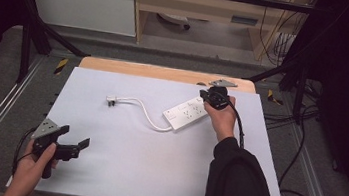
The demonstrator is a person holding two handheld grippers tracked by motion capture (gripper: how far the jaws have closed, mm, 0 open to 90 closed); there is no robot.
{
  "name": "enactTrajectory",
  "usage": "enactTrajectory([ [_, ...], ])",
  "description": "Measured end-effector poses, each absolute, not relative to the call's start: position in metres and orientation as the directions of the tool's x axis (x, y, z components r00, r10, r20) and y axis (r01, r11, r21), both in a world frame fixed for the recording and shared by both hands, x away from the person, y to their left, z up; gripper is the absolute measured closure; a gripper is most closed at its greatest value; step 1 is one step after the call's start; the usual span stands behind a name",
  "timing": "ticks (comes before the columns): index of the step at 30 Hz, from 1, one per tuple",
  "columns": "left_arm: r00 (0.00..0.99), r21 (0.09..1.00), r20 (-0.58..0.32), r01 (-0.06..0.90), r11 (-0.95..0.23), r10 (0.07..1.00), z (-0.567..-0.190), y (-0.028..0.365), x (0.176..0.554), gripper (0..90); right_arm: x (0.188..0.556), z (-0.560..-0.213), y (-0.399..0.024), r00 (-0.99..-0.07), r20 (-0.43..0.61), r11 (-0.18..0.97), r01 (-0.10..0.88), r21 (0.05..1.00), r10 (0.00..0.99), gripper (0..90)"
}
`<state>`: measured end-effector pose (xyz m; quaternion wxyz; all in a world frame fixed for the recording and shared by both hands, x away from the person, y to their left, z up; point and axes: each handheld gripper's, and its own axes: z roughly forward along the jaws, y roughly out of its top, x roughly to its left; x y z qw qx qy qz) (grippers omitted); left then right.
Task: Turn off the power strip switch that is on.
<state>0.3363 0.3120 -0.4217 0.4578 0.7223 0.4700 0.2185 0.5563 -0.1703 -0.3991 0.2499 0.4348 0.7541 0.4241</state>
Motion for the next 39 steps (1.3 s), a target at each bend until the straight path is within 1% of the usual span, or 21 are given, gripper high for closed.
enactTrajectory([
  [18,0.465,0.864,-0.117,0.483,-0.141,0.877,-0.422,0.312,0.336,5.7,0.558,-0.410,-0.160,-0.509,-0.015,0.293,0.471,0.832,0.861,90.0],
  [22,0.463,0.864,-0.113,0.483,-0.143,0.879,-0.422,0.312,0.336,5.7,0.557,-0.413,-0.154,-0.521,-0.025,0.317,0.479,0.819,0.853,90.0],
  [31,0.460,0.860,-0.114,0.489,-0.144,0.880,-0.424,0.312,0.336,5.7,0.552,-0.416,-0.141,-0.551,-0.034,0.345,0.471,0.812,0.834,90.0],
  [39,0.466,0.862,-0.114,0.486,-0.146,0.878,-0.423,0.311,0.335,5.7,0.551,-0.419,-0.137,-0.557,-0.041,0.357,0.473,0.806,0.830,90.0],
])
